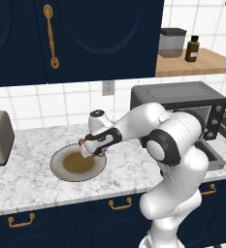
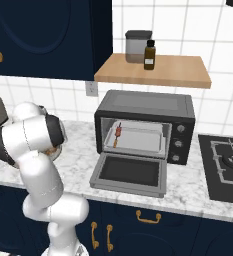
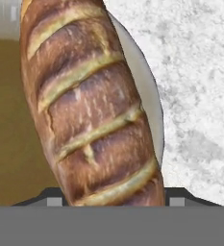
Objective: Pick up the kebab skewer and baguette bread, and place them inside the toaster oven. Close the toaster oven door and start by setting the timer.
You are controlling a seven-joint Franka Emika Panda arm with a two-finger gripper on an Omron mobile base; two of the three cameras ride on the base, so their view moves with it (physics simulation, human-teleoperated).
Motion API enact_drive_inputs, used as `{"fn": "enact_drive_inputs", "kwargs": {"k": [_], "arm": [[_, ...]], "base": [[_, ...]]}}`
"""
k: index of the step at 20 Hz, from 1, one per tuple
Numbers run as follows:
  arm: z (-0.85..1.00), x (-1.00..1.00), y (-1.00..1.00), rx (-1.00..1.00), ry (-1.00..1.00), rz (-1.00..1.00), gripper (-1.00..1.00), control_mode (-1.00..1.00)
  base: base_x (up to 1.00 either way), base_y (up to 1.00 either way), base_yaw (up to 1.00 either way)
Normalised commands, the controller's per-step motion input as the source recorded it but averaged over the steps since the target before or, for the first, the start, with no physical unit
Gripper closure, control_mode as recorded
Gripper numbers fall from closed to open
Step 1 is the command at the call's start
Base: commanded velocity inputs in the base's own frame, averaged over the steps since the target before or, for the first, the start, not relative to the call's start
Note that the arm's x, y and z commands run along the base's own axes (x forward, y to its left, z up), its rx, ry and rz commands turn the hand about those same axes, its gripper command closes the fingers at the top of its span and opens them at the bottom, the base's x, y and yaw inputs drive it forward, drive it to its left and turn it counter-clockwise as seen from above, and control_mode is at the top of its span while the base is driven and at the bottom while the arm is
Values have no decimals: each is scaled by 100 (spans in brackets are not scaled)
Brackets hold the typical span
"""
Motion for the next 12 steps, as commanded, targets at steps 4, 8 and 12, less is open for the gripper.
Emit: {"fn": "enact_drive_inputs", "kwargs": {"k": [4,8,12], "arm": [[82,-79,-44,0,0,-7,100,-100],[75,-77,-68,0,0,-14,100,-100],[55,-62,-78,0,0,-17,100,-100]], "base": [[0,0,0],[0,0,0],[0,0,0]]}}
